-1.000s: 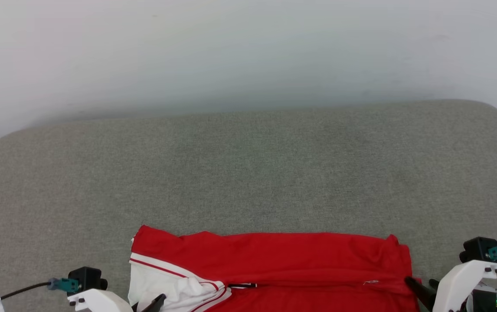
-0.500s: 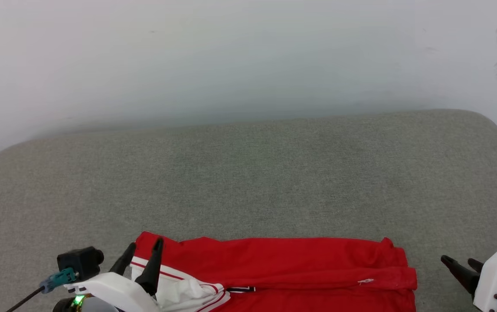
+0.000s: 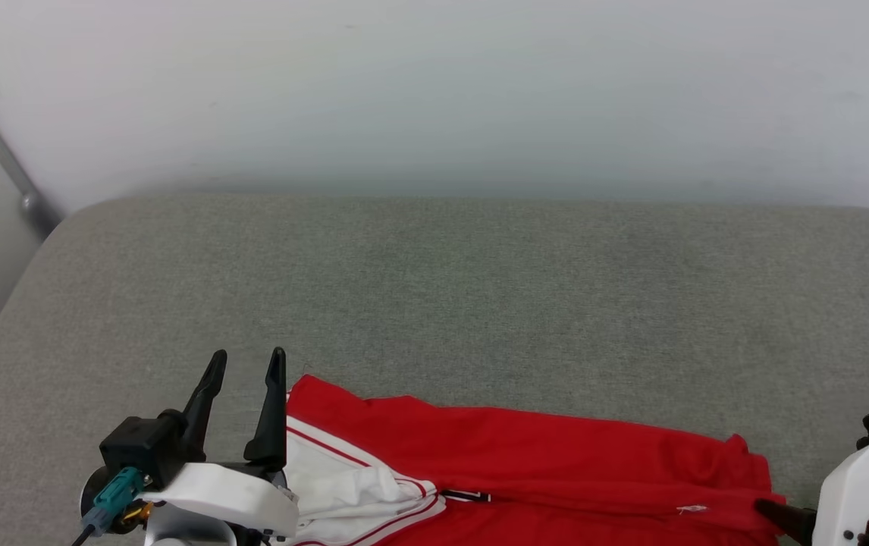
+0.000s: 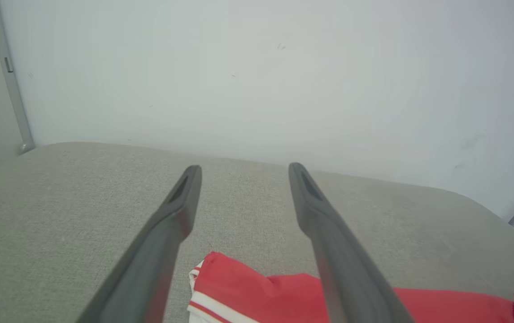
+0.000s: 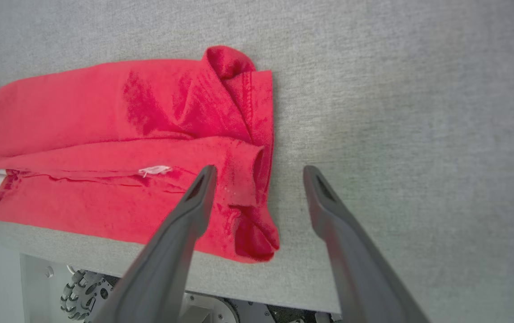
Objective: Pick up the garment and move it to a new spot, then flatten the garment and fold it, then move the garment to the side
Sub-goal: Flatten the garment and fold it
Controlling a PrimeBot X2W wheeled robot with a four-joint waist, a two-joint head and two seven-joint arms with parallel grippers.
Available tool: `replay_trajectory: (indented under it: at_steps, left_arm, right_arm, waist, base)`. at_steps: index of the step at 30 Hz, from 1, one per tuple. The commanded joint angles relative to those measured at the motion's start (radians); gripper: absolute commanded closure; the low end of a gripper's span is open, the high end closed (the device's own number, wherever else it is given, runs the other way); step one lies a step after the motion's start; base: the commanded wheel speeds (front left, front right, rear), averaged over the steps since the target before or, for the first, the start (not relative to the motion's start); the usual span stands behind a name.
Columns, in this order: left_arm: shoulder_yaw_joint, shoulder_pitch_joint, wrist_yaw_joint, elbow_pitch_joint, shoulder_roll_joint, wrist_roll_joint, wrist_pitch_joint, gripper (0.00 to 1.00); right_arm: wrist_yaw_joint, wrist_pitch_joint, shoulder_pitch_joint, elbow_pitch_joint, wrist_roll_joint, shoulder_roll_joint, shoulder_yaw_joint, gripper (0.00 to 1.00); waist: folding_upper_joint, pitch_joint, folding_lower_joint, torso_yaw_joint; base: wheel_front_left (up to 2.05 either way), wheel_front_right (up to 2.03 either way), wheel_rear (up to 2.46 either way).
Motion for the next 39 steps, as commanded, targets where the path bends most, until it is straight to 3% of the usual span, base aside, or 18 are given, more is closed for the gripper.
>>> replay_trajectory:
  at_steps: [1,12,13,14,16,31,39]
  left_arm:
    - [-0.001,-0.012,0.006,-0.009,0.004,0.016,-0.006,0.0]
    - [0.009,0.012,0.017,-0.048,0.006,0.078,-0.016,0.0]
    - [0.009,0.012,0.017,-0.048,0.006,0.079,-0.016,0.0]
    - [0.008,0.014,0.017,-0.048,0.005,0.08,-0.016,0.0]
    - [0.007,0.017,0.016,-0.048,0.004,0.081,-0.016,0.0]
    - [0.003,0.05,0.027,-0.029,0.012,0.08,-0.011,0.0]
    - [0.007,0.079,0.055,-0.043,0.02,0.083,-0.003,0.0]
  right_arm:
    - [0.0,0.001,0.01,0.008,-0.009,0.012,-0.003,0.0]
    - [0.0,-0.005,-0.054,0.169,-0.005,0.06,0.017,0.0]
    - [0.0,-0.008,-0.059,0.18,0.001,0.059,0.024,0.14]
    - [0.0,-0.008,-0.064,0.19,0.013,0.058,0.033,0.64]
    - [0.0,-0.018,-0.071,0.204,0.034,0.054,0.048,1.0]
    - [0.0,-0.087,-0.082,0.16,0.141,-0.048,0.146,1.0]
    - [-0.001,-0.088,-0.051,0.126,0.099,-0.111,0.067,1.0]
  waist:
    - [0.0,0.012,0.0,0.02]
    - [0.0,0.04,0.0,0.035]
    - [0.0,0.04,0.0,0.035]
    - [0.0,0.04,0.0,0.034]
    - [0.0,0.037,0.0,0.031]
    - [0.0,-0.016,0.0,0.002]
    - [0.0,-0.046,0.0,-0.038]
  base:
    - [0.0,0.0,0.0]
    - [0.0,0.0,0.0]
    - [0.0,0.0,0.0]
    - [0.0,0.0,0.0]
    - [0.0,0.0,0.0]
    - [0.0,0.0,0.0]
    - [0.0,0.0,0.0]
